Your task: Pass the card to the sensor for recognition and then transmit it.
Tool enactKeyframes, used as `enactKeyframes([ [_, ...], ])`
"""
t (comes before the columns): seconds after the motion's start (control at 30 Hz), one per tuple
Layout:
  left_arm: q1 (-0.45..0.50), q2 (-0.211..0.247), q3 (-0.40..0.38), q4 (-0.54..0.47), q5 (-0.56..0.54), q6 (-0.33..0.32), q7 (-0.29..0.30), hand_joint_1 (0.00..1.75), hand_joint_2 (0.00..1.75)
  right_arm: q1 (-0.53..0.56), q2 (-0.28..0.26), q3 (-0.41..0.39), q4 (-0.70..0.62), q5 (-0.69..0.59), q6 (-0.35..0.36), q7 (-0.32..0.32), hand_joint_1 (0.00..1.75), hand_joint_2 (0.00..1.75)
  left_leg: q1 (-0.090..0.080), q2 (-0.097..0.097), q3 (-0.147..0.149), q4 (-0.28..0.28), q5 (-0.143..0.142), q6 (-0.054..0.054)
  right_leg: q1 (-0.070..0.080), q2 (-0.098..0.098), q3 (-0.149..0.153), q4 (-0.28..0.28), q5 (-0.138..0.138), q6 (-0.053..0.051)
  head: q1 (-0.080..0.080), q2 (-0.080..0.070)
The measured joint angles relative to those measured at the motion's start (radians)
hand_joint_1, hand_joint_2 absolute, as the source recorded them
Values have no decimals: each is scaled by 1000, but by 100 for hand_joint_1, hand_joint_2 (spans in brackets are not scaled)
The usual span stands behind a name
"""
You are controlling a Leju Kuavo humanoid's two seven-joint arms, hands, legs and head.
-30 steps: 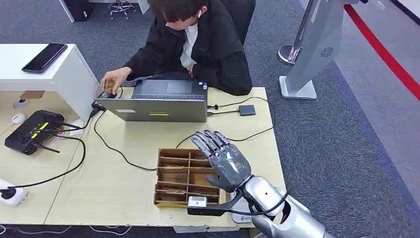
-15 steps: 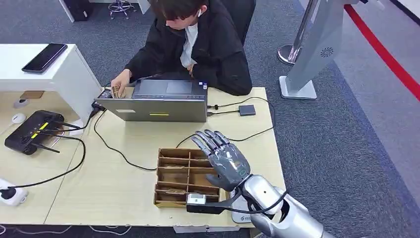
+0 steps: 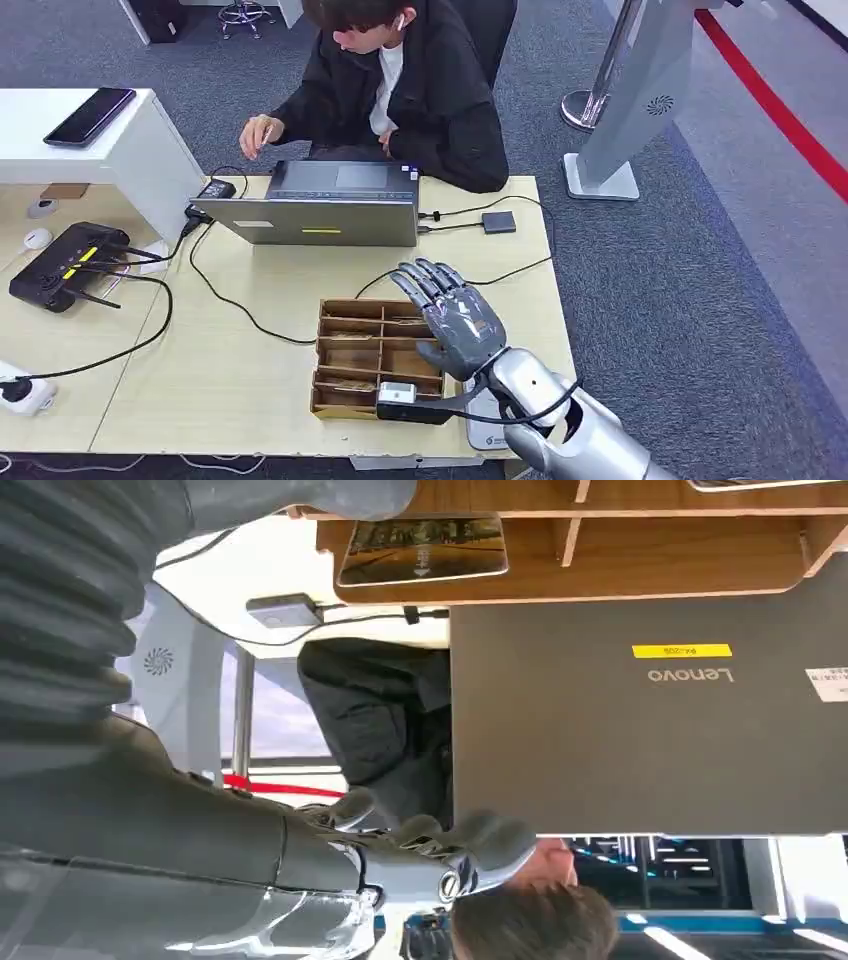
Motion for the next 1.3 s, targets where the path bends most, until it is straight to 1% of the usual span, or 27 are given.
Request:
enactKeyframes([
  [0.03, 0, 0, 0, 0, 0, 0, 0, 0, 0, -1, 1, 0, 2, 0, 0, 0, 35, 175, 0, 0, 0, 0, 0, 0, 0, 0, 0, 0, 0, 0, 0, 0],
  [0.17, -1, 0, -2, 0, 1, 0, 2, 0, 0, -4, 5, -3, 12, 0, 0, 2, 37, 175, 0, 0, 0, 0, 0, 0, 0, 0, 0, 0, 0, 0, 0, 0],
  [0.2, -1, 0, -3, 0, 1, 0, 2, 0, 0, -4, 5, -3, 13, -1, 1, 3, 33, 175, 0, 0, 0, 0, 0, 0, 0, 0, 0, 0, 0, 0, 0, 0],
  [0.33, -1, 0, -7, 0, 2, 0, 3, 0, 0, -5, 8, -5, 19, -1, 3, 4, 35, 175, 0, 0, 0, 0, 0, 0, 0, 0, 0, 0, 0, 0, 0, 0],
  [0.43, -1, 0, -8, 0, 3, 0, 3, 0, 0, -5, 8, -5, 22, -1, 5, 7, 31, 175, 0, 0, 0, 0, 0, 0, 0, 0, 0, 0, 0, 0, 0, 0],
  [0.57, -1, 0, -8, 0, 3, 0, 3, 0, 0, -5, 9, -5, 27, -1, 6, 7, 31, 175, 0, 0, 0, 0, 0, 0, 0, 0, 0, 0, 0, 0, 0, 0],
  [0.73, -1, 0, -9, 0, 6, 2, 3, 0, 0, -5, 10, -5, 31, -1, 6, 7, 37, 175, 0, 0, 0, 0, 0, 0, 0, 0, 0, 0, 0, 0, 0, 0],
  [0.9, -1, 0, -11, 0, 9, 3, 3, 0, 0, -5, 10, -5, 36, -1, 6, 7, 35, 175, 0, 0, 0, 0, 0, 0, 0, 0, 0, 0, 0, 0, 0, 0],
  [1.13, -1, 0, -19, 0, 9, 3, 3, 0, 0, -5, 11, -5, 39, -1, 8, 7, 44, 175, 0, 0, 0, 0, 0, 0, 0, 0, 0, 0, 0, 0, 0, 0],
  [1.3, -1, 0, -24, 0, 9, 3, 3, 0, 0, -5, 11, -5, 45, -1, 8, 7, 40, 175, 0, 0, 0, 0, 0, 0, 0, 0, 0, 0, 0, 0, 0, 0],
])
